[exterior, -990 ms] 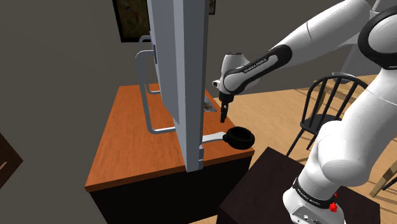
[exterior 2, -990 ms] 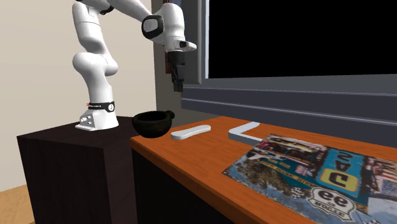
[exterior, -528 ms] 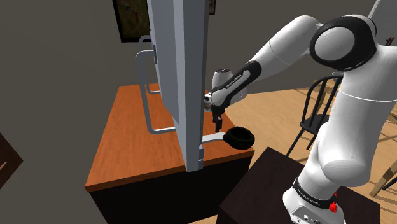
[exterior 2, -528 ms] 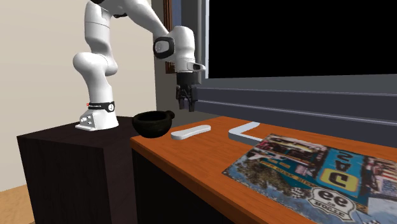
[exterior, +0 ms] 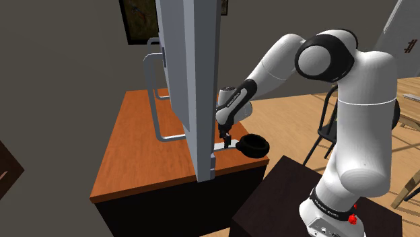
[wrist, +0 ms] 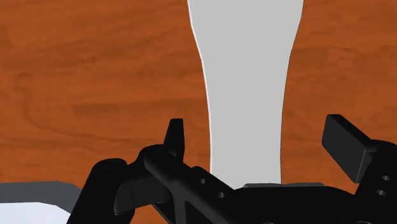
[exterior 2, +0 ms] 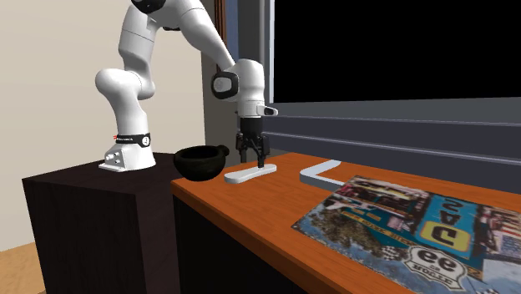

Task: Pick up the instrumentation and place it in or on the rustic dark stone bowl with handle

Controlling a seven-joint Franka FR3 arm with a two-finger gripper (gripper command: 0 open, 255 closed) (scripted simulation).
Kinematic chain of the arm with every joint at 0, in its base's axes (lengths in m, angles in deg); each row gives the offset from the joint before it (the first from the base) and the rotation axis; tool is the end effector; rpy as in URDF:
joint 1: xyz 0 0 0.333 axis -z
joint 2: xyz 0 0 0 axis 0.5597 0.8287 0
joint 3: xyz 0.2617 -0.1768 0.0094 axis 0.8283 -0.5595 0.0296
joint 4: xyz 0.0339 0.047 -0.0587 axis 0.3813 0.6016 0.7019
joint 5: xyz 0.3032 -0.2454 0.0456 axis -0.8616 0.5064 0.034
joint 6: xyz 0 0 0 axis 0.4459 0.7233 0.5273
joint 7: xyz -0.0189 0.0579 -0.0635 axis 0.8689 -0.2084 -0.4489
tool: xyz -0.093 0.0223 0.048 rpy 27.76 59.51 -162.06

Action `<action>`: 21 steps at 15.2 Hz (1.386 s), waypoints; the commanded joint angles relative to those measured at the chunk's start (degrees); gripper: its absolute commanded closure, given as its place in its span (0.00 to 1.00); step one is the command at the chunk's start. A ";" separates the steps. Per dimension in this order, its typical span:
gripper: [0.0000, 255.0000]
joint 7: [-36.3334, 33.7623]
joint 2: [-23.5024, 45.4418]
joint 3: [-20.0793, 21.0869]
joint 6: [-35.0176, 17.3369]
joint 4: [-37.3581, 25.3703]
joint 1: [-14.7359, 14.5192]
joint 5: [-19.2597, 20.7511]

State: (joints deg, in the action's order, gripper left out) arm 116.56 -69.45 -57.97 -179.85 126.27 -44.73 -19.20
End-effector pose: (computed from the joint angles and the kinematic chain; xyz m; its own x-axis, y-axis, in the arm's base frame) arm 0.5305 -0.0301 0.2109 0.5369 0.8436 -0.0108 0.8436 -0.5366 0.0194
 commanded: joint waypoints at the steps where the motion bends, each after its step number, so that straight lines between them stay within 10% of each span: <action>1: 0.00 0.59 1.72 0.48 -1.33 -0.38 0.36 -0.72; 11: 0.00 1.15 3.62 1.06 -2.93 -0.65 0.82 -1.51; 12: 1.00 1.15 3.62 1.06 -2.93 -0.65 0.82 -1.51; 21: 1.00 1.15 3.63 1.06 -2.93 -0.65 0.82 -1.51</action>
State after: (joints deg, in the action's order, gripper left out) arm 117.71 -65.82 -56.91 -182.78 125.62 -43.91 -20.70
